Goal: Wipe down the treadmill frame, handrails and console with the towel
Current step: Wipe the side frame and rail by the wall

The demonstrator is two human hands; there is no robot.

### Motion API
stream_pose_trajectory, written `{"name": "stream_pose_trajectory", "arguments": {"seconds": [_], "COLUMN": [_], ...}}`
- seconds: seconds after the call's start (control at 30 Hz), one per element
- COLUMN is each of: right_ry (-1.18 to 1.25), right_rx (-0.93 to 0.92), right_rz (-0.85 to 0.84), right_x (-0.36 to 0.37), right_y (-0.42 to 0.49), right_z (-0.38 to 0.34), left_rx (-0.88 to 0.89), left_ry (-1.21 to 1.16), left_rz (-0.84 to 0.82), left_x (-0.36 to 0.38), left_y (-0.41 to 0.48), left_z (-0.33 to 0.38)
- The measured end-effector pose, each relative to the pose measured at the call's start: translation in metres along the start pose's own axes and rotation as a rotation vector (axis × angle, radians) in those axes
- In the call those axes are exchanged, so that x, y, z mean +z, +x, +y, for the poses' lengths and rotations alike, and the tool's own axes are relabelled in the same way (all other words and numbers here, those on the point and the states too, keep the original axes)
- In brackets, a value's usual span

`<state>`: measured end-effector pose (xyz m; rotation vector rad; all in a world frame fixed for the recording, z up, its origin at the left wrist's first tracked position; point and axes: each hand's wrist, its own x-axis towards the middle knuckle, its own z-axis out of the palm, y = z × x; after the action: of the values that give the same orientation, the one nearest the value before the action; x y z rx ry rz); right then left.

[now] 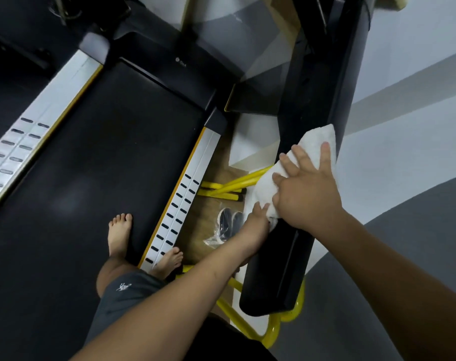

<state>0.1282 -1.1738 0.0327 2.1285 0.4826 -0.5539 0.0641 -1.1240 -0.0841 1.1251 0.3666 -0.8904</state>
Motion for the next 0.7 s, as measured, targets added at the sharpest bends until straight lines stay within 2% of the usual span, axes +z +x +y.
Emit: {"name": "stream_pose_trajectory", "arguments": {"seconds": [0.07,0.13,0.2,0.23,0.3,0.37,0.47,0.57,0.7], "right_ry": [0.178,0.407,0.748,0.95,1.277,1.504,1.873,1.957,1.995], "right_rx": [0.024,0.056,0.117,0.163,0.23,0.265,0.311,0.289,0.25], "right_rz": [0.108,0.261,0.407,0.428,0.411,0.371,0.231,0.164,0.098], "right_x": [0.007,0.019,0.033,0.039,0.048,0.054,0.065,0.076,0.08], "right_y": [-0.01,-0.018,-0.029,-0.035,-0.051,-0.07,-0.099,-0.116,-0.104], "right_z": [0.003,0.008,0.009,0.008,0.002,-0.008,-0.034,-0.05,-0.033], "left_rx": [0.091,0.142,0.24,0.263,0.342,0.402,0.49,0.531,0.53], "left_ry": [-0.014,-0.078,0.005,0.051,0.157,0.259,0.44,0.612,0.856], "left_rz": [0.004,0.075,0.069,0.048,0.036,0.039,0.077,0.067,0.063], "left_x": [0.001,0.004,0.009,0.01,0.014,0.022,0.03,0.026,0.028], "left_y": [-0.007,-0.015,-0.003,-0.001,-0.005,-0.02,-0.049,-0.069,-0.061], "left_z": [0.012,0.03,0.035,0.038,0.055,0.065,0.048,0.028,0.051]}}
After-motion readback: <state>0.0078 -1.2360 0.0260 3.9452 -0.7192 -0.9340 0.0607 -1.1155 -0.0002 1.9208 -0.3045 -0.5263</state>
